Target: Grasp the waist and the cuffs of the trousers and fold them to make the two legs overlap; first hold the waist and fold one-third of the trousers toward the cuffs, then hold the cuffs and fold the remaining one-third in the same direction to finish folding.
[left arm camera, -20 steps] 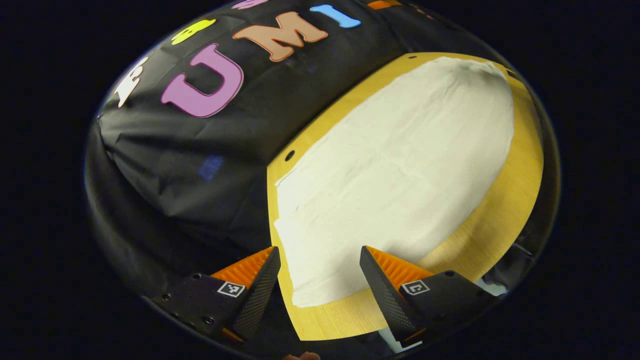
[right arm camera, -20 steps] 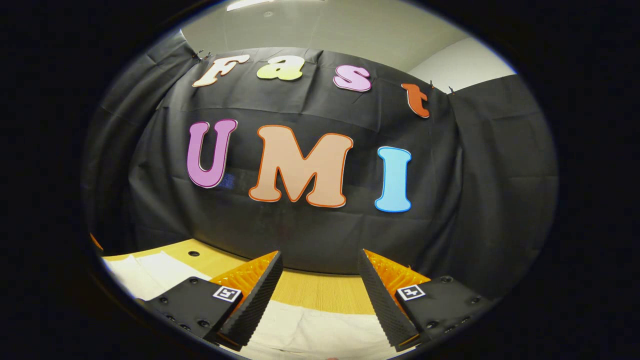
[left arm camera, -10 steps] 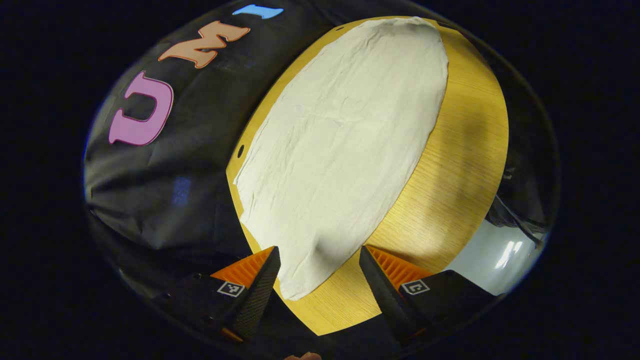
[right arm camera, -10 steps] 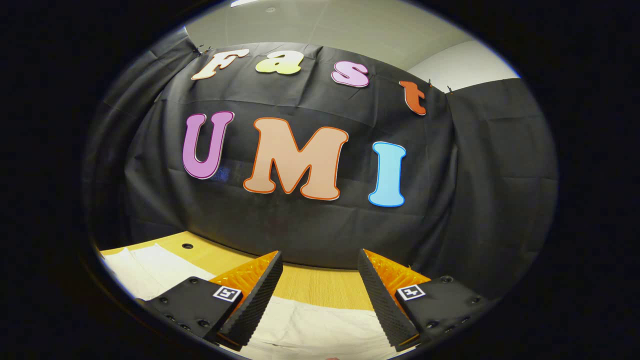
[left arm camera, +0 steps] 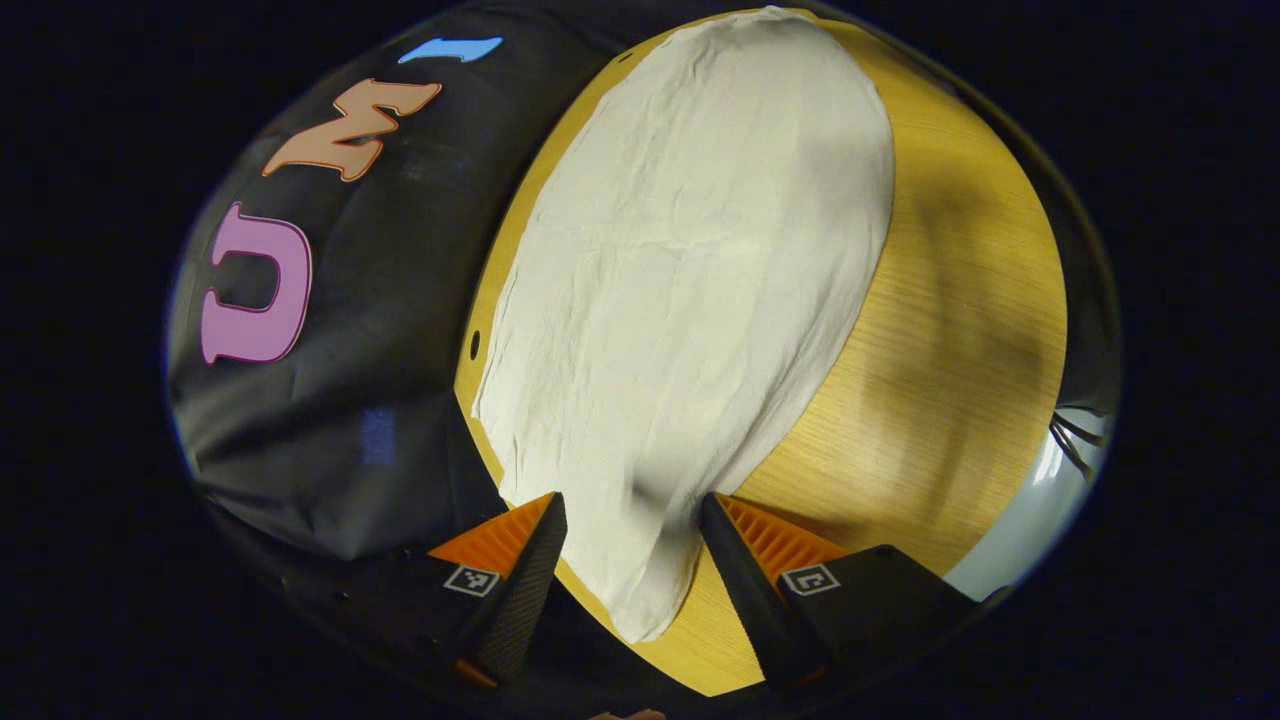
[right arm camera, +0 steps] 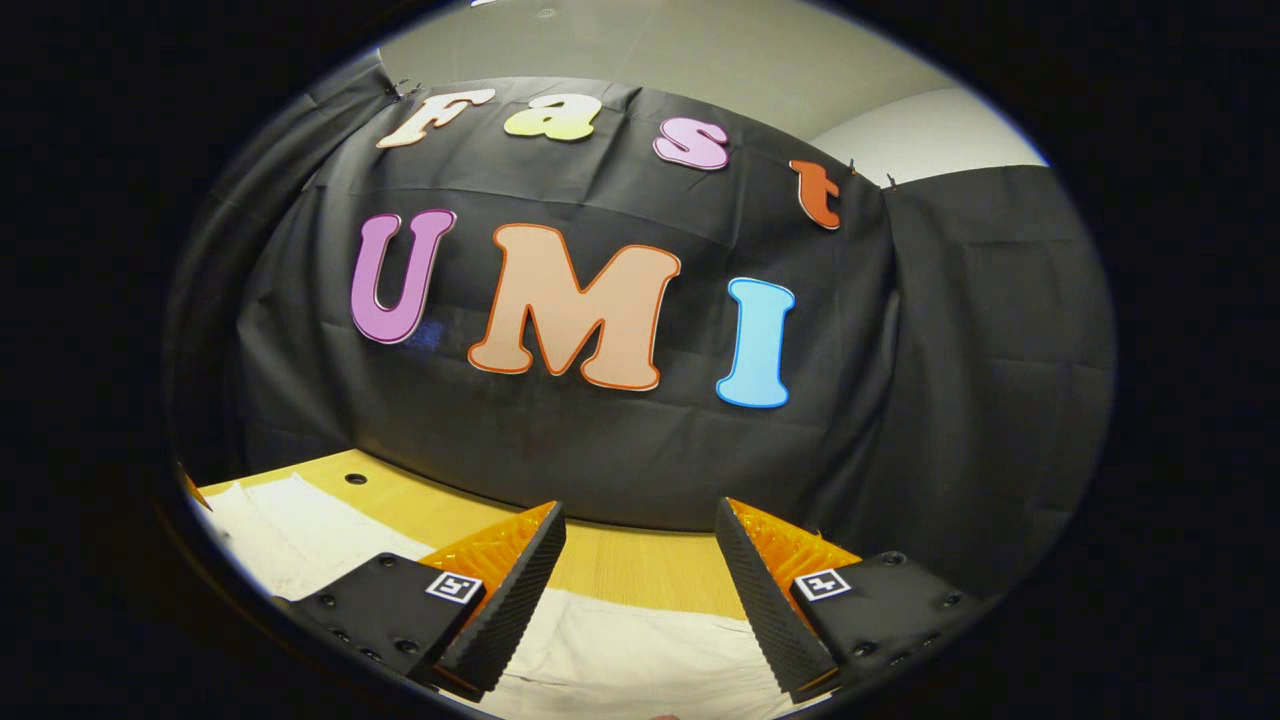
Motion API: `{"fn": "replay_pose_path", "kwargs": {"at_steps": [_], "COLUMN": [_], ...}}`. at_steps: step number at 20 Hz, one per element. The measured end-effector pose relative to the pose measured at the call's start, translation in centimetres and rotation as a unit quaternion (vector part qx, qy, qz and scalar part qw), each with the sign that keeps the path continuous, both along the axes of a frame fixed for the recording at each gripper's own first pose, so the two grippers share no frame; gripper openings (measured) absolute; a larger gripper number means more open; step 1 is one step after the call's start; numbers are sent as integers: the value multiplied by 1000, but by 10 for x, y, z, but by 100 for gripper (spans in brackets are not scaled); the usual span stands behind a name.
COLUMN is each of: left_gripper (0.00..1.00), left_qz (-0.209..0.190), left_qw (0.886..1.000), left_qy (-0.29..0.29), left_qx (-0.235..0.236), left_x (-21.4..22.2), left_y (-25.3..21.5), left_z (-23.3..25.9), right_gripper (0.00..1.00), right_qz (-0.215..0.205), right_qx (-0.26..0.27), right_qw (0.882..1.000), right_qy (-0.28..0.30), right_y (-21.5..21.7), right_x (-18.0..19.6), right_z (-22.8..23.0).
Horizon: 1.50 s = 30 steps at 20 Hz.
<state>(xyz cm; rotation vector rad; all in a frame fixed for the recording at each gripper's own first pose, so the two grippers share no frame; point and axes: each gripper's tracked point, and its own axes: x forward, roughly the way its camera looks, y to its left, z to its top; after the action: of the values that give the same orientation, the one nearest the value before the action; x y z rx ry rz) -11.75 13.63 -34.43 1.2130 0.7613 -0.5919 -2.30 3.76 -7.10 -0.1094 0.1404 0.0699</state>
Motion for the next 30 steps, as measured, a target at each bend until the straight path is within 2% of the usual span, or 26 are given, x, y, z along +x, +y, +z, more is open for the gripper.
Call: {"fn": "replay_pose_path", "kwargs": {"at_steps": [2, 4, 6, 7, 8, 13, 17, 22, 24, 27, 30], "left_gripper": [86, 78, 64, 52, 47, 4, 0, 0, 0, 0, 0], "left_qz": [-4, -4, -4, 0, 2, 15, 24, 37, 39, 41, 37], "left_qw": [1000, 1000, 1000, 1000, 999, 997, 997, 997, 997, 997, 997], "left_qy": [3, 10, 23, 29, 37, 69, 67, 63, 64, 61, 55], "left_qx": [1, 1, 1, 0, 0, 7, 18, 23, 27, 28, 36], "left_x": [9, 11, 9, 7, 3, -5, -5, -4, -5, -5, -5], "left_y": [-2, -4, -5, -6, -6, -9, -8, -9, -9, -9, -9], "left_z": [-4, -9, -15, -15, -17, -24, -24, -25, -25, -25, -26], "right_gripper": [97, 97, 97, 97, 97, 97, 97, 98, 96, 100, 98], "right_qz": [-4, -4, -2, 0, 3, 17, 38, 69, 75, 85, 92], "right_qx": [-3, -11, -22, -31, -40, -79, -122, -192, -219, -246, -269], "right_qw": [1000, 1000, 1000, 1000, 999, 996, 991, 976, 967, 953, 940], "right_qy": [1, 3, 1, 2, 5, 25, 43, 81, 109, 153, 188], "right_y": [-4, -7, -9, -12, -13, -23, -39, -74, -93, -114, -130], "right_x": [0, 0, -2, -4, -6, -22, -40, -71, -82, -99, -117], "right_z": [-1, -3, -5, -8, -14, -40, -58, -89, -113, -147, -176]}}
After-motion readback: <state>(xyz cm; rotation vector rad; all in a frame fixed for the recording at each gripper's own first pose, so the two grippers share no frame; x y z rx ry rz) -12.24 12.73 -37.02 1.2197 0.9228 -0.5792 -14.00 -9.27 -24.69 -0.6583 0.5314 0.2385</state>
